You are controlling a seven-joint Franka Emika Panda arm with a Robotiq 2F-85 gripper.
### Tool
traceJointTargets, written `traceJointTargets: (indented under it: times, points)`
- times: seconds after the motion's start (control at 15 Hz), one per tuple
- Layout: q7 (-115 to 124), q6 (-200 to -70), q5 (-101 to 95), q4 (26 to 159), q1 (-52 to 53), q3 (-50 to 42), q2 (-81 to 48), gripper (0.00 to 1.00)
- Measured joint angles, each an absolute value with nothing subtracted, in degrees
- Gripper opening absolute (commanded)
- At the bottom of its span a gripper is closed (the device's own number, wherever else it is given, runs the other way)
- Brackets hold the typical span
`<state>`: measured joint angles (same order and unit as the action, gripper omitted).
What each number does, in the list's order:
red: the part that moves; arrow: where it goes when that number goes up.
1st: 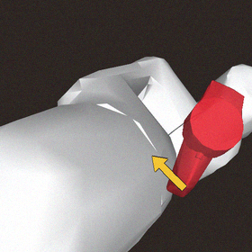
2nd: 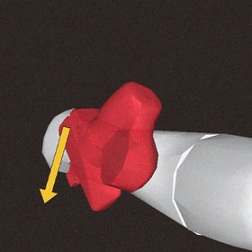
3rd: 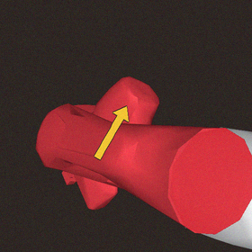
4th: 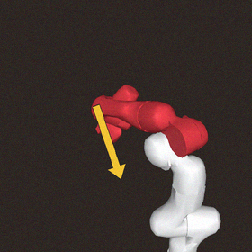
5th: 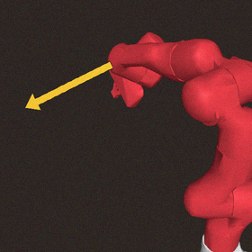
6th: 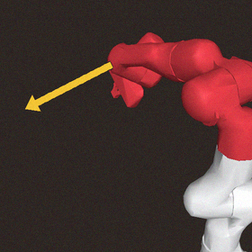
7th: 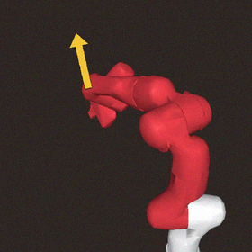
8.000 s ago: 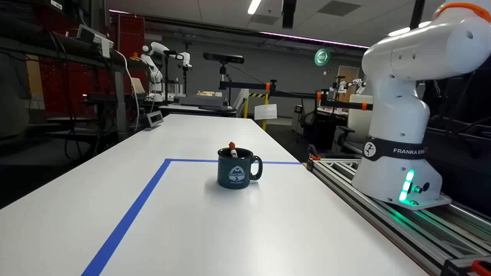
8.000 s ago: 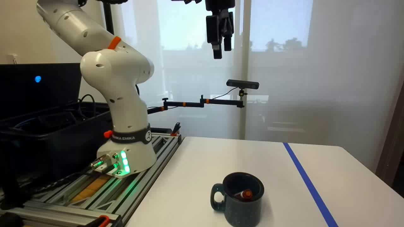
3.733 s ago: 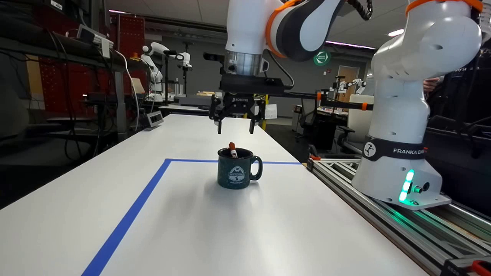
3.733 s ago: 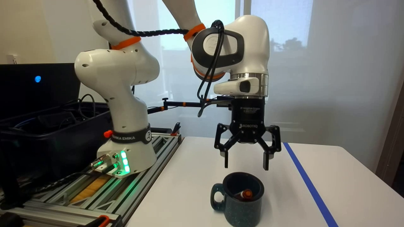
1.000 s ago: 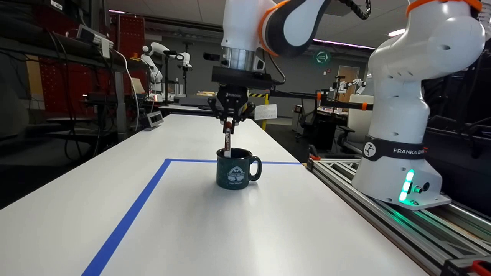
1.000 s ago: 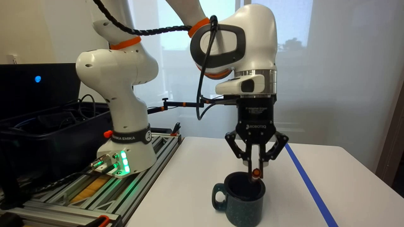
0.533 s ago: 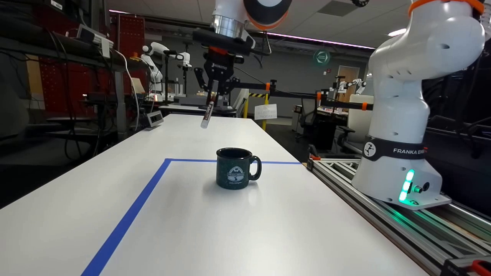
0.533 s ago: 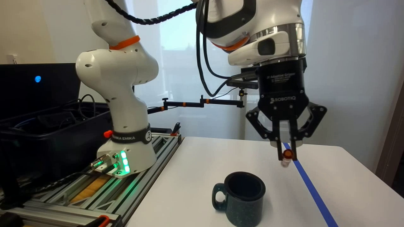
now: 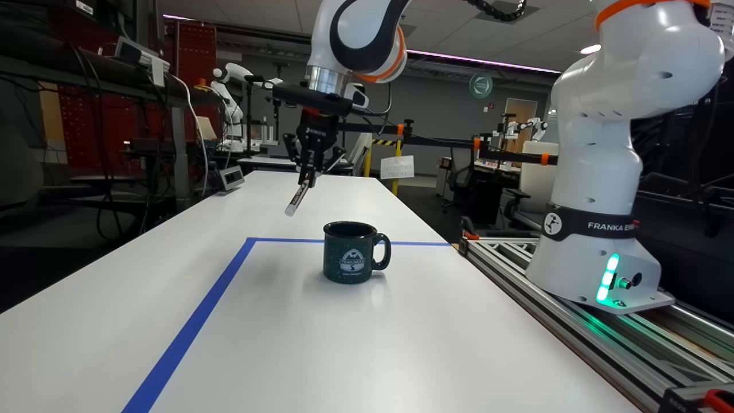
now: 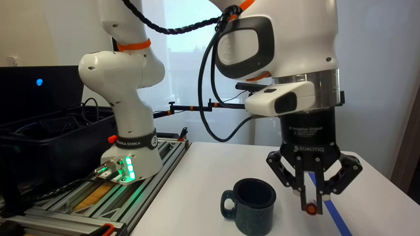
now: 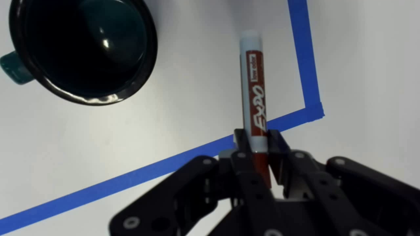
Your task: Take the maker out of the cup
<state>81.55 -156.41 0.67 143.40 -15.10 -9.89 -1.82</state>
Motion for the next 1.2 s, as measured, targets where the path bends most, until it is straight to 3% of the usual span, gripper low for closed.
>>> traceJointTargets:
  times: [0.93,1.0,1.07,1.2]
  points:
    - [67.3,-164.5,24.1,137.1,-18.7,-4.2,-21.2,0.05]
    - [66.2,-164.5,25.0,136.6,-18.7,-4.2,-21.9,0.44]
    - [65.4,-164.5,25.4,136.1,-18.6,-4.4,-22.4,0.46]
    - [64.9,-164.5,25.5,135.6,-18.0,-5.3,-23.2,0.59]
